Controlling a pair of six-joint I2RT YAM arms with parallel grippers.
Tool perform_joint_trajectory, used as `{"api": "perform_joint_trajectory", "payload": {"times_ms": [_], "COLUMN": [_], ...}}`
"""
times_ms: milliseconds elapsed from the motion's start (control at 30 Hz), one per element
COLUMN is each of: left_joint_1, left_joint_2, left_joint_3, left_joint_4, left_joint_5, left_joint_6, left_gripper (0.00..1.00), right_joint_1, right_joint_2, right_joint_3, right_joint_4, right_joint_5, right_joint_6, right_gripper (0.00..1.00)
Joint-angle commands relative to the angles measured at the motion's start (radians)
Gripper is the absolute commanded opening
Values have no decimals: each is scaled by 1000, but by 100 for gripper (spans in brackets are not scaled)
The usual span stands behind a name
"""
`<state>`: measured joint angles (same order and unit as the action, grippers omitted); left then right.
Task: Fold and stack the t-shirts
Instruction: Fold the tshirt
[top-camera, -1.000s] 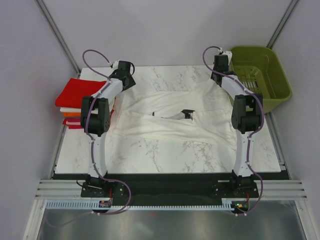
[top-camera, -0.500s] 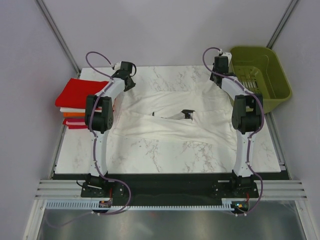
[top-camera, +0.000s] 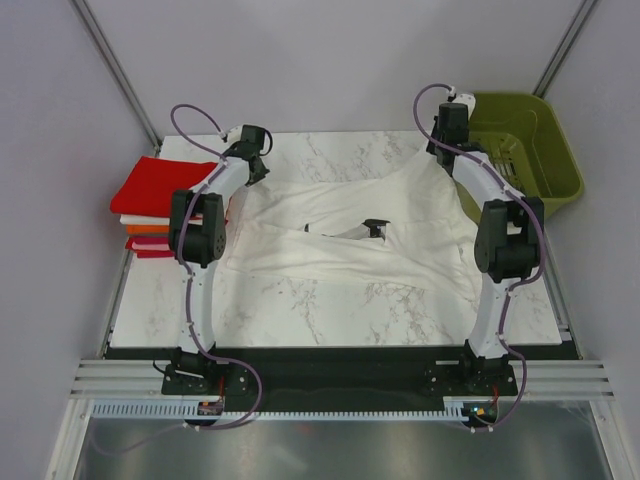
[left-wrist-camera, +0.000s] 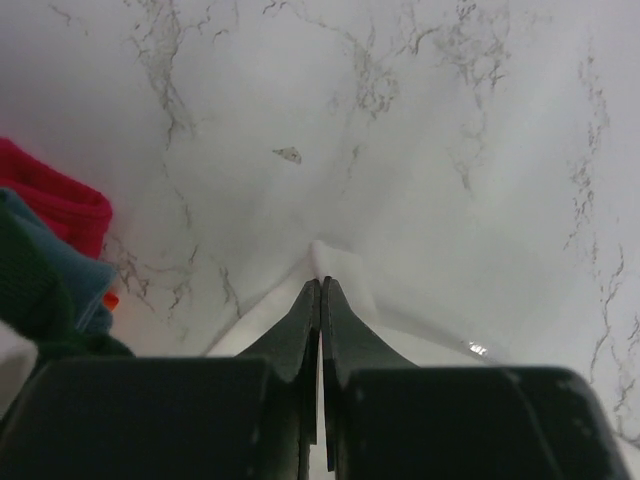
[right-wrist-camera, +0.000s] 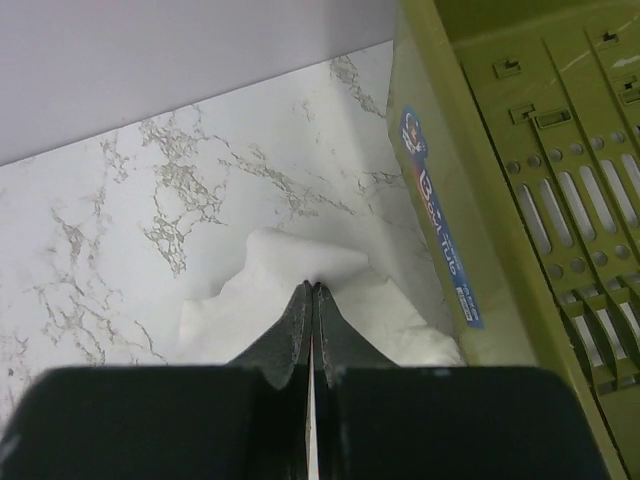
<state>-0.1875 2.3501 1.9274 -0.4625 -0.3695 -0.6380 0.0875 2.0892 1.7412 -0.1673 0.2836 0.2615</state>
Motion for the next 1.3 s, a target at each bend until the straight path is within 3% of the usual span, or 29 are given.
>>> {"api": "perform_joint_trajectory", "payload": {"times_ms": [0,467,767,1267], "left_joint_1": [2,0,-4,-23], "left_joint_2": [-97,-301,-458,-560], "left_joint_3": [-43,-229,-458,-657], "left_joint_4": [8,125,266,378], "left_joint_5": [-60,-20,-25,-29], "left_joint_6": [8,38,43,52], "left_gripper": [2,2,2,2], "right_joint_1": [-5,-5,-5,67], "right_joint_2": [-99,-330,-492,-761], "right_joint_3": [-38,-258,-443,-706], "right_joint_4": [48,5,3,-34], "right_joint_5": [-6,-3,32,172], "right_joint_6": [21,87,117,159], "right_gripper": [0,0,0,0]}}
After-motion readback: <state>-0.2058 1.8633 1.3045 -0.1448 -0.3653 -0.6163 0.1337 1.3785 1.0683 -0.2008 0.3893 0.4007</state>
